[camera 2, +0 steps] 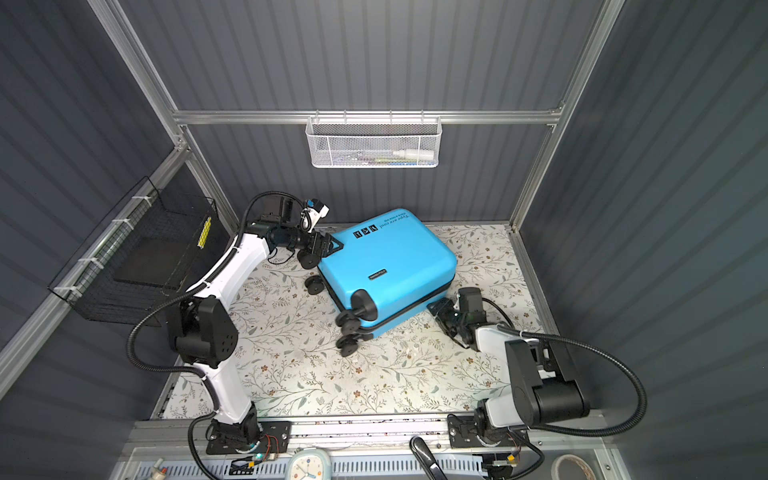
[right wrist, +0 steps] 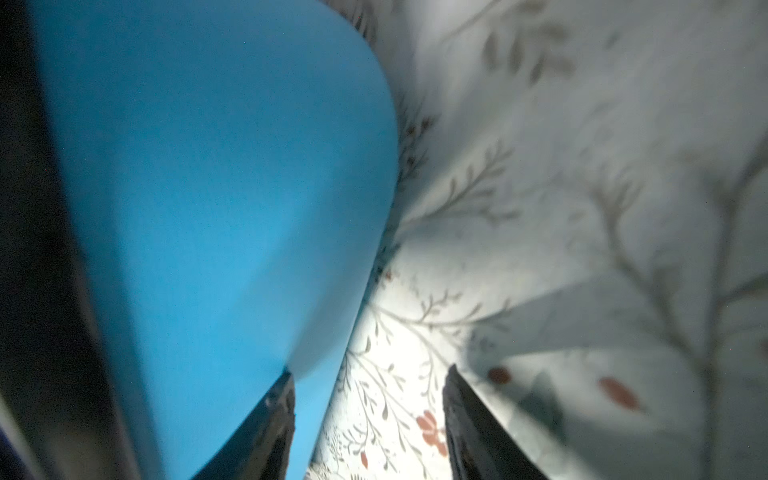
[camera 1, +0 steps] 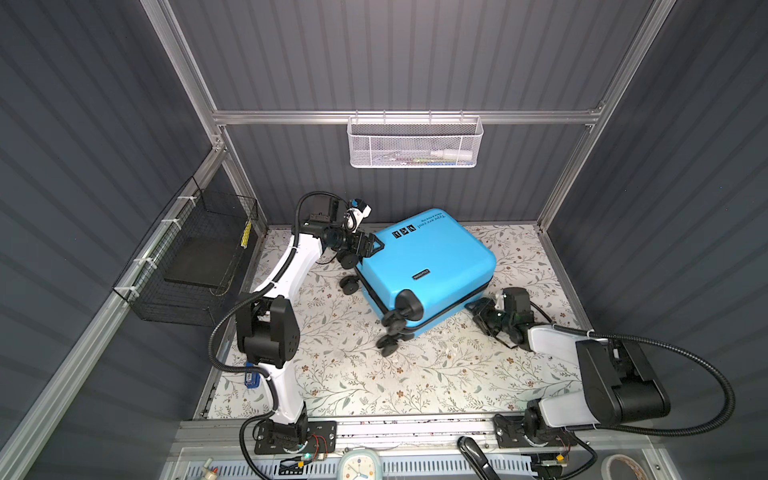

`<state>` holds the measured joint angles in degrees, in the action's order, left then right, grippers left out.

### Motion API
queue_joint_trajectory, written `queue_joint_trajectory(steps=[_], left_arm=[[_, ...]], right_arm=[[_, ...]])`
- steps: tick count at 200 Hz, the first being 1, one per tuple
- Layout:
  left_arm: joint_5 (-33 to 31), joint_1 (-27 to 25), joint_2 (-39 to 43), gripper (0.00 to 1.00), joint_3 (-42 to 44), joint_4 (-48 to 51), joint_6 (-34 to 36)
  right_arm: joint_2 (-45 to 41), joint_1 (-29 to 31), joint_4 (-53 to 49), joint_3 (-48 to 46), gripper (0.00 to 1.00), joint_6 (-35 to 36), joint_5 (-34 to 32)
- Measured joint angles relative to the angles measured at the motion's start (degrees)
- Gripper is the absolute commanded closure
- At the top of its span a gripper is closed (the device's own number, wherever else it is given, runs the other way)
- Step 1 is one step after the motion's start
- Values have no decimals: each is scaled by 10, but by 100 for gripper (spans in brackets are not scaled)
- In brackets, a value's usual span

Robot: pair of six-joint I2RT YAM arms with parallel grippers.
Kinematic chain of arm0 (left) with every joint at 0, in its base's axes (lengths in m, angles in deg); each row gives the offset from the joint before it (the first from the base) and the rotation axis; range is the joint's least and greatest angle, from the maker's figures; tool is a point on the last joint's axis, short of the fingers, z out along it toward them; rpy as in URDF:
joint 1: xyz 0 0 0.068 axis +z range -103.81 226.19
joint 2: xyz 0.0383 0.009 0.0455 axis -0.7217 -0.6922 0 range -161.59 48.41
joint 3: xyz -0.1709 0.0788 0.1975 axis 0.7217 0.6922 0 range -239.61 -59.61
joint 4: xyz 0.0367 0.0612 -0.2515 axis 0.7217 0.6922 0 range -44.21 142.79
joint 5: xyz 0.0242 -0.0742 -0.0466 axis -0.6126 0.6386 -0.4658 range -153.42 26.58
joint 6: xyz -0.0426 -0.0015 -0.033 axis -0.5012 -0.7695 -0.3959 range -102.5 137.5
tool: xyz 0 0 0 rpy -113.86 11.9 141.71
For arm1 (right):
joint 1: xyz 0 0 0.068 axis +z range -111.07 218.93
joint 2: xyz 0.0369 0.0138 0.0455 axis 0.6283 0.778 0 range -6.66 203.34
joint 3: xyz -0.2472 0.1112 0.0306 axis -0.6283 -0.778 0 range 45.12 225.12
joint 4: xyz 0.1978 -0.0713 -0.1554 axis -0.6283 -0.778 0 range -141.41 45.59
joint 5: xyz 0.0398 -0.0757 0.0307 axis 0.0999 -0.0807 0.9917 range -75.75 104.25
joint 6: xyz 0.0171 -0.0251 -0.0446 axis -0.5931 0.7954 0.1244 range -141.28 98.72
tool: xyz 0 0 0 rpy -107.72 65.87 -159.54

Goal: Pack the luggage

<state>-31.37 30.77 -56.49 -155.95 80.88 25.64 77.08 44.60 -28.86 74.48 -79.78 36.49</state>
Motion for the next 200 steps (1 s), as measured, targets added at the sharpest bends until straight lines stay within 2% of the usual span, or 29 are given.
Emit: queue_joint_trajectory(steps=[31,62,79,102,121,142,173,200], left_arm=[[2,-38,117,0,154,-68,-65],[-18,-62,227,0,280,-120,-159],[-55,-70,270,0,313,-137,-202],[-123,-67,297,0,315,-168,-236],[-167,-57,301,0,313,-186,-252],[-186,-41,279,0,295,-189,-261],[-195,-25,223,0,259,-200,-265],[-178,-9,167,0,233,-222,-271]], right_arm=[[72,-62,-65,136,41,37,16],[148,-74,-109,282,42,99,71],[145,-67,-114,295,41,125,96],[104,-68,-134,259,40,148,113],[69,-77,-156,222,40,161,116],[26,-101,-187,193,39,171,114],[-31,-129,-217,188,35,186,107],[-14,-130,-230,224,37,187,108]])
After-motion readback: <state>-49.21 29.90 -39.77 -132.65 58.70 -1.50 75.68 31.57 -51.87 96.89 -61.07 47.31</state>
